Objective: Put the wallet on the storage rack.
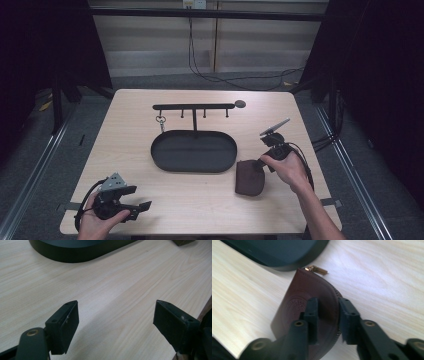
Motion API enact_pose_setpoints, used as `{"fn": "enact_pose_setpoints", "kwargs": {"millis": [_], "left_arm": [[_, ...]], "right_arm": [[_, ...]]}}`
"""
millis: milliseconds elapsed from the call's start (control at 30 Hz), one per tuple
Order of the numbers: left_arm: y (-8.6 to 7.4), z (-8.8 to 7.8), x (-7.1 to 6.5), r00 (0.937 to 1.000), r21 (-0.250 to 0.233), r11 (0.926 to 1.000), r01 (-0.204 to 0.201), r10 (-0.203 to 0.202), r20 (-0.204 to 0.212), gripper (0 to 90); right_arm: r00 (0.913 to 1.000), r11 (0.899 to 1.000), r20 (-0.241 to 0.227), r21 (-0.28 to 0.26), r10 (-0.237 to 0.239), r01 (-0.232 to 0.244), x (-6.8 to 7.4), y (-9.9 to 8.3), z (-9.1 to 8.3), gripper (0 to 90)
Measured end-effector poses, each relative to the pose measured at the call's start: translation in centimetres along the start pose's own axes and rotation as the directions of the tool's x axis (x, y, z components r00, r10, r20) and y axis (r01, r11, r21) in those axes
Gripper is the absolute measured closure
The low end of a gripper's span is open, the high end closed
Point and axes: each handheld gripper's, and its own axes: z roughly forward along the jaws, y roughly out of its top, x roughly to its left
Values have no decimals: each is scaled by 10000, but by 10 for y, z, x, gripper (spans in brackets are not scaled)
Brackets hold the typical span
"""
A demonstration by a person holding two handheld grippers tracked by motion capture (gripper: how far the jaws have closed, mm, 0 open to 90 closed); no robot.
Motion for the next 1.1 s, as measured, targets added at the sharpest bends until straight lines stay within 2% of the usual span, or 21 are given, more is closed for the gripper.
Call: {"fn": "enact_pose_setpoints", "kwargs": {"millis": [100,200,267,333,533,567,700,867,1000,1100], "left_arm": [[0,0,-1,10000,-53,10000,3,-3,-46,212],[0,0,-1,10000,-37,10000,-23,23,-31,212],[0,0,-1,10000,-44,10000,2,-2,-13,212],[0,-2,-1,9999,-190,9998,-99,97,-96,224],[0,-2,-2,10000,-203,9998,-70,69,-27,224],[0,-2,-2,9999,-146,9998,-128,127,-45,224],[0,-1,-2,9999,-40,9999,-110,110,-17,224],[0,-1,-2,10000,-81,9999,-93,93,22,224],[0,-1,-1,10000,-106,9999,-74,75,49,224],[0,-2,-1,10000,-105,9999,-70,70,28,224]], "right_arm": [[9995,9998,253,84,-178,176,3,3,-3,753],[9998,9999,171,63,-130,129,4,3,-6,760],[9990,9996,369,140,-236,231,5,4,-8,764],[9990,9997,419,176,-175,168,5,5,-10,765],[9985,9993,536,362,-65,46,5,8,-16,781],[9974,9990,713,438,-124,93,7,9,-18,786],[9968,9984,776,548,-166,124,9,11,-22,797],[9941,9953,1048,955,-270,170,13,17,-29,804],[9899,9932,1370,1146,-374,217,17,22,-36,812],[9891,9930,1404,1152,-434,272,18,24,-40,812]]}}
